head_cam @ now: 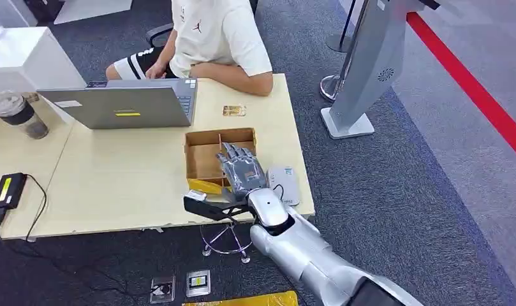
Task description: Pass the card to the sensor for recognition and then transmit it.
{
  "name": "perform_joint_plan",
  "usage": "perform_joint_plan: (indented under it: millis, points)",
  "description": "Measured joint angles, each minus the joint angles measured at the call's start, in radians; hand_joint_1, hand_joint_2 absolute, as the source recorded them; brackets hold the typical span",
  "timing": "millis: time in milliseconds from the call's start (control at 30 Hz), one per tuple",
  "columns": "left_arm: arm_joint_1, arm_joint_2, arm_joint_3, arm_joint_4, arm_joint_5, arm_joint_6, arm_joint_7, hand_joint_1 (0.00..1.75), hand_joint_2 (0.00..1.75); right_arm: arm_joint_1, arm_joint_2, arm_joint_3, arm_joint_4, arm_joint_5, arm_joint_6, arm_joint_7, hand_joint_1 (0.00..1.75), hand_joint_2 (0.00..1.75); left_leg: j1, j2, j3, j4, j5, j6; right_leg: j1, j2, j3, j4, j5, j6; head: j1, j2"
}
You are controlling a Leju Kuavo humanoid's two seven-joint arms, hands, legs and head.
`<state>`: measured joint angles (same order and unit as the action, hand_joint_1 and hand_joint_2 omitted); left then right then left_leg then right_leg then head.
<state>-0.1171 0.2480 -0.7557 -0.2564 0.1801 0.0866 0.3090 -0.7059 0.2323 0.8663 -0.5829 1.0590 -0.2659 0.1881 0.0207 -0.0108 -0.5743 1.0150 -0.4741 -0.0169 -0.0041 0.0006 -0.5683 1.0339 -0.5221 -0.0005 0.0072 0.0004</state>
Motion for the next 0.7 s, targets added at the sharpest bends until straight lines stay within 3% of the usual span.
perform_joint_plan:
  millis: [333,400,700]
  points:
    - [0.000,0.000,0.000,0.000,-0.006,-0.002,-0.014,0.00,1.75,0.000,-0.028,-0.023,0.008,0.003,-0.005,0.013,0.59,1.75,0.000,0.000,0.000,0.000,0.000,0.000,0.000,0.000,0.000,0.000,0.000,0.000,0.000,0.000]
    - [0.000,0.000,0.000,0.000,-0.006,-0.001,-0.015,0.00,1.75,0.000,-0.032,-0.025,0.009,0.006,-0.005,0.018,0.70,1.75,0.000,0.000,0.000,0.000,0.000,0.000,0.000,0.000,0.000,0.000,0.000,0.000,0.000,0.000]
    - [0.000,0.003,0.000,0.000,-0.008,-0.002,-0.017,0.00,1.75,0.000,-0.040,-0.038,0.016,0.008,-0.003,0.018,0.86,1.75,0.000,0.000,0.000,0.000,0.000,0.000,0.000,0.000,0.000,0.000,0.000,0.000,0.000,0.000]
